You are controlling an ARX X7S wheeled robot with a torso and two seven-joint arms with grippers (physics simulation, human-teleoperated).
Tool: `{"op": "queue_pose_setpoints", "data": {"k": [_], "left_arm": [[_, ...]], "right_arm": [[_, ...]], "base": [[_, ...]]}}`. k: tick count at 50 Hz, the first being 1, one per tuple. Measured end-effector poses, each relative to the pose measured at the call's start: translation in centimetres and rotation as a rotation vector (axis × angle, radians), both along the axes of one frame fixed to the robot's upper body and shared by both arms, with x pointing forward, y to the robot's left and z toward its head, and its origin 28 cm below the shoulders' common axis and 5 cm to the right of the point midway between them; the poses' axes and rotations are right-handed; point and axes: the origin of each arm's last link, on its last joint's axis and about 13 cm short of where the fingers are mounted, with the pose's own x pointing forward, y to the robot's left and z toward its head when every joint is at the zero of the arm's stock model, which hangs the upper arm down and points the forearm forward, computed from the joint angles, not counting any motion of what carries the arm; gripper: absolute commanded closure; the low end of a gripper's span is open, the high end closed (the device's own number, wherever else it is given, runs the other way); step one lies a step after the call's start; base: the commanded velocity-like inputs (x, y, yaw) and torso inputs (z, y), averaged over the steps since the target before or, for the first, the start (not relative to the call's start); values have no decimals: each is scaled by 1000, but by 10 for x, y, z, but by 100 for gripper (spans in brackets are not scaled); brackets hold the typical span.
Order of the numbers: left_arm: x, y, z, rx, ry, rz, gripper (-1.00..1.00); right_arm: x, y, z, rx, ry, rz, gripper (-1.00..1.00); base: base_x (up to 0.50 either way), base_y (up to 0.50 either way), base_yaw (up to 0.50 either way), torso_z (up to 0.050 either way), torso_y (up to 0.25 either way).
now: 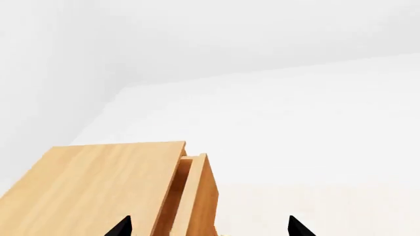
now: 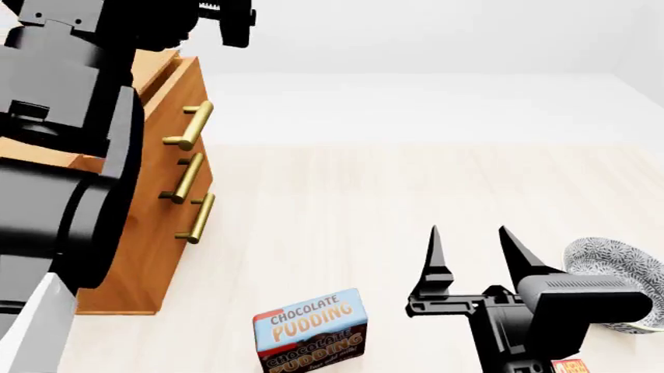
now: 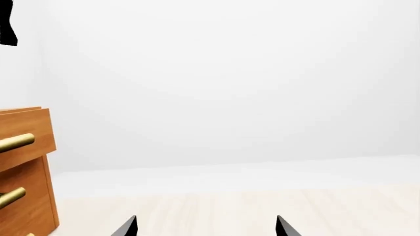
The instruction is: Put the butter at the back in the top drawer of the cabinet and close it.
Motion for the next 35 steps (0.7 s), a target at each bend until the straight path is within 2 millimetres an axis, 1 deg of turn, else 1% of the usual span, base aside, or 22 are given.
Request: {"op": "queue_pose_setpoints", "data": {"k": [7,14,25,35], "left_arm": [[-3,-1,-12,26,137,33,-100],[-6,-1,-19,44,223,41,-100],[-9,2,-23,73,289,47,-100],[-11,3,-22,85,320,35,-100]], "right_arm": [[0,-1,-3,1,2,-1,-100],[1,-2,-5,0,3,-3,-100],[-1,-2,-6,-3,0,-7,-100],[-2,-3,-7,-3,-1,-10,-100]], "base": [[0,0,0,0,0],[0,0,0,0,0],[0,0,0,0,0],[0,0,0,0,0]]}}
